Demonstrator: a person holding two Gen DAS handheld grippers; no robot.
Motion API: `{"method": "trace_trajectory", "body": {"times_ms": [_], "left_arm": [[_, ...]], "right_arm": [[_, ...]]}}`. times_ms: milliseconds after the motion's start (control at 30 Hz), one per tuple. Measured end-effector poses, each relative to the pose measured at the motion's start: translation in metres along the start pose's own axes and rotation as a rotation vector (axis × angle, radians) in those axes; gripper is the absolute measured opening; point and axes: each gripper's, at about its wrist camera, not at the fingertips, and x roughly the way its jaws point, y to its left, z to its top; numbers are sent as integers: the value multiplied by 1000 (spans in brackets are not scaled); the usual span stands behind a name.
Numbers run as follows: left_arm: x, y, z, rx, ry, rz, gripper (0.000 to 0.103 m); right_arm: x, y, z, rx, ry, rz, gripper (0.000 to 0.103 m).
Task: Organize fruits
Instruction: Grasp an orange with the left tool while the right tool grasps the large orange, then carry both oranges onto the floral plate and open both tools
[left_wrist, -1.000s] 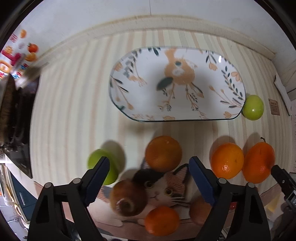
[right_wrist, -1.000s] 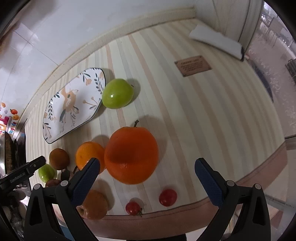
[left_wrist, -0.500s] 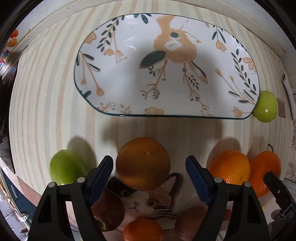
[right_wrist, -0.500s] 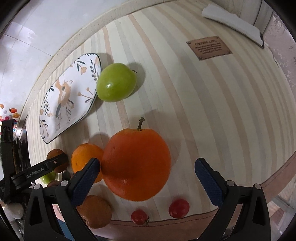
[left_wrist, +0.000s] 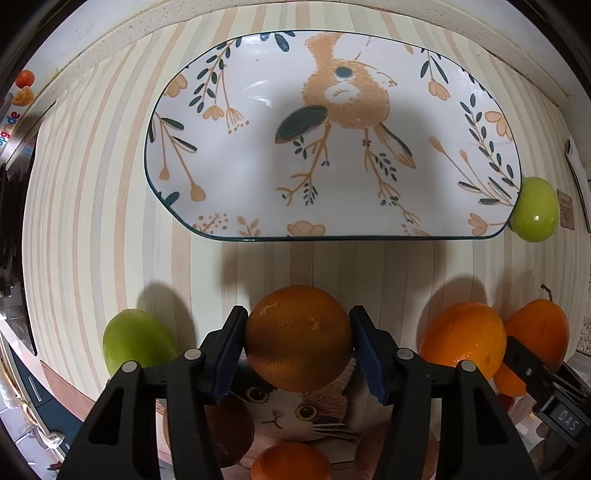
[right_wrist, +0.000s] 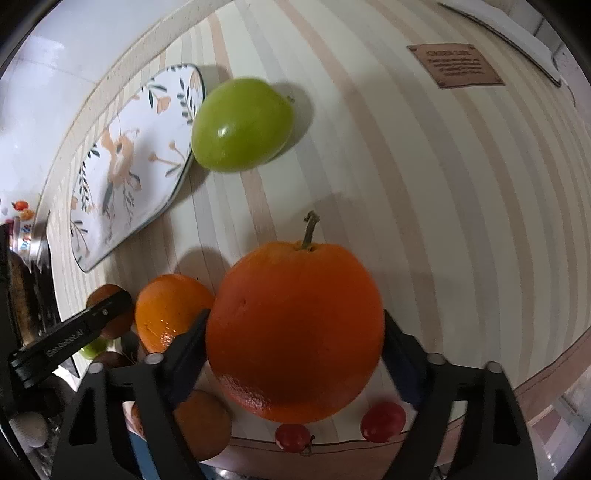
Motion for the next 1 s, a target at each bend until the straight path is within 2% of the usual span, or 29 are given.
{"method": "trace_trajectory", "body": {"times_ms": [300, 500, 667, 867, 1000], "left_arm": [[-12, 7, -13, -19, -28, -18, 53], [-42, 13, -21, -27, -71, -62, 53], [-80, 21, -20, -32, -119, -132, 53], [-101, 33, 28, -61, -97, -248, 53], [-87, 43, 75, -102, -70, -238, 53]], "right_arm": [[-4, 3, -1, -18, -18, -5, 81], [-27, 4, -8, -36, -56, 12, 81], [-60, 20, -2, -61, -94, 53, 81], [-77, 65, 36, -137, -109, 113, 81], [-63, 105, 73, -204, -111, 105, 81]]}}
